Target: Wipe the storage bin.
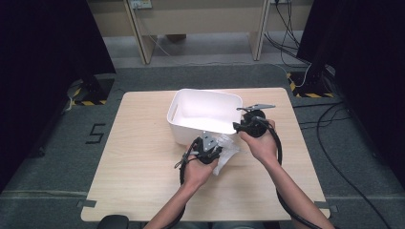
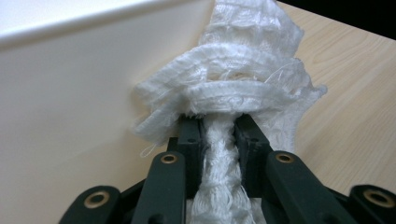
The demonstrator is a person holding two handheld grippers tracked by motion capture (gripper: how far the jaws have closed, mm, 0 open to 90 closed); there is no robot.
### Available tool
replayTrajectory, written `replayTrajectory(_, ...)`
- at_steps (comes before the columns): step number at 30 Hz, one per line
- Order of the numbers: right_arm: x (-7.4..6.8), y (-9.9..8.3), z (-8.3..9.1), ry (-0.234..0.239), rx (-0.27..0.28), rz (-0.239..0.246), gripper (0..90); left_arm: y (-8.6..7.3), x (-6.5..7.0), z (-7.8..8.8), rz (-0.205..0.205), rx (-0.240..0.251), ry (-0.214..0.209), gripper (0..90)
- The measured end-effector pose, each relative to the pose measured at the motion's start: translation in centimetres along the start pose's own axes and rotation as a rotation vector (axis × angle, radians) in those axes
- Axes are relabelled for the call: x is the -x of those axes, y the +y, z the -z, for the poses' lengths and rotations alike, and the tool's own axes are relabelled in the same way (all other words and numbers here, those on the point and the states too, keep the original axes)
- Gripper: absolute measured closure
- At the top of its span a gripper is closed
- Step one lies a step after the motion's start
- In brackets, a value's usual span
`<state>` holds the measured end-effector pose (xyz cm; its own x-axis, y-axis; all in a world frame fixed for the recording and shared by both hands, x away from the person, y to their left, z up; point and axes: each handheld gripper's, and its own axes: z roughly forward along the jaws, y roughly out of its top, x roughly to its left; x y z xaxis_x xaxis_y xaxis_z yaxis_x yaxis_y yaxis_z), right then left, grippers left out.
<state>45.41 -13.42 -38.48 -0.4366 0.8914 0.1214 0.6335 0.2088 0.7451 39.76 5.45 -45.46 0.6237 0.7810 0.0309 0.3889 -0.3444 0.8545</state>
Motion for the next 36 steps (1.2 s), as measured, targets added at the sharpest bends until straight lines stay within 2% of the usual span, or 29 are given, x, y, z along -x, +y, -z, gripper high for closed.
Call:
replayTrajectory(10, 0.0, 0.0, 0.0, -0.001, 0.001, -0.002, 65.0, 1.0, 0.4, 0.6, -0.013, 0.020, 0.002, 75.2)
replayTrajectory(17, 0.1, 0.0, -0.1, 0.001, 0.004, -0.007, 65.0, 1.1, 0.3, 0.5, -0.013, 0.017, 0.001, 75.2)
replayTrajectory(36, 0.0, 0.0, -0.1, -0.001, 0.007, -0.005, 65.0, 0.0, 0.6, -0.7, -0.020, -0.010, -0.004, 75.1)
